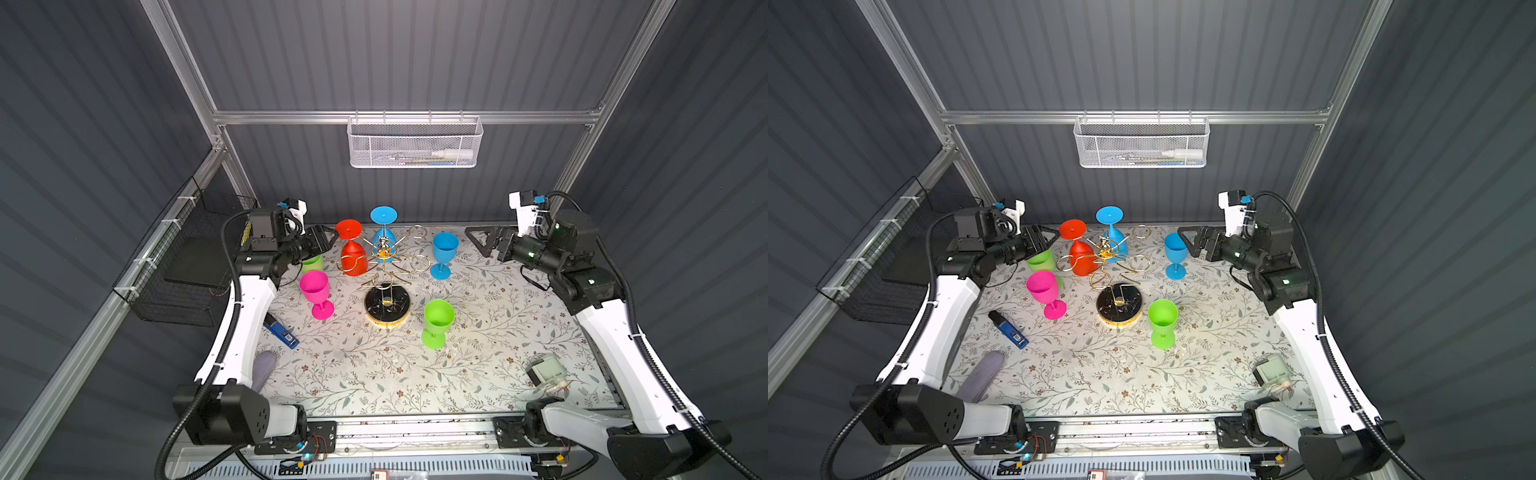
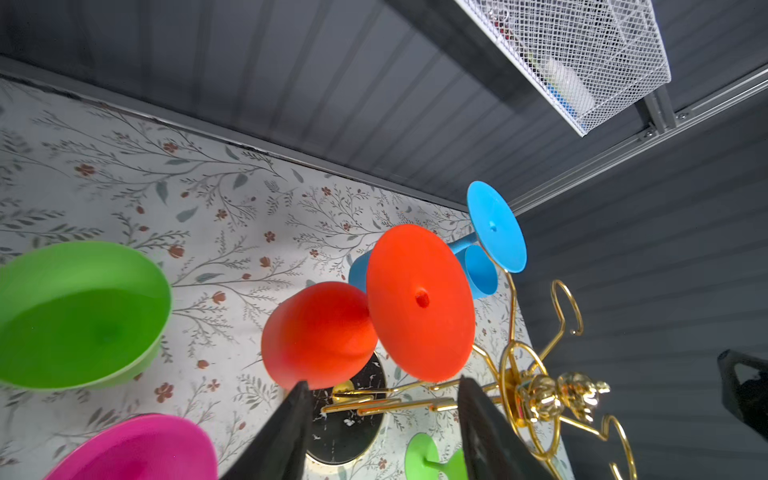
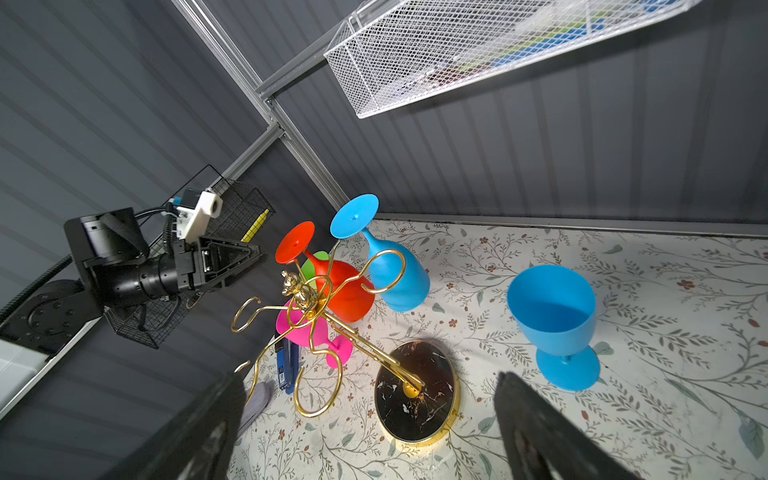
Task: Take the wine glass off the wine glass rack
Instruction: 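Move the left gripper to the red glass on the rack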
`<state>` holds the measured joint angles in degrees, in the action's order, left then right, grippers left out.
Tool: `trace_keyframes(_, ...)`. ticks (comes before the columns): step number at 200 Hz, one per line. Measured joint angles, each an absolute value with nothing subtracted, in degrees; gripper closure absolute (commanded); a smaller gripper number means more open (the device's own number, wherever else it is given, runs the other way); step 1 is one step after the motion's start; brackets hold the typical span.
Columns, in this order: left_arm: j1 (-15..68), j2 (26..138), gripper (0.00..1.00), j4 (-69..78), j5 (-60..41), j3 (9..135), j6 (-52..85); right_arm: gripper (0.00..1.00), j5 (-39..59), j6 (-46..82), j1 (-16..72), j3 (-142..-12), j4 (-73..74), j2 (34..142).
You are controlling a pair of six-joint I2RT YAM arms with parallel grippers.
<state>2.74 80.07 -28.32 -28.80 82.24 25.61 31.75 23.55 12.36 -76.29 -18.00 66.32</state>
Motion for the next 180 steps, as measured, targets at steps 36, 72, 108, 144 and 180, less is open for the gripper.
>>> trace_keyframes(36,2.7,82.9,0.47,-24.4,-32.5,82.2,28.1,0.05,31.7,23.6,12.3,-75.8,-18.0,65.6)
trace_keyframes(72,2.6,84.0,0.57,-21.7,-34.4,82.2,29.8,0.05,31.8,23.6,12.0,-75.6,-17.9,65.3)
trace_keyframes(108,2.6,84.8,0.74,-19.2,-35.7,82.2,31.7,0.05,31.8,23.6,12.0,-75.0,-17.6,65.3)
trace_keyframes(144,2.5,84.9,0.87,-17.7,-36.5,82.1,32.5,0.05,31.8,23.6,11.7,-74.9,-17.5,65.2)
trace_keyframes(180,2.1,84.9,0.88,-17.5,-36.9,82.1,32.8,0.05,32.0,23.6,11.7,-74.9,-17.3,65.2)
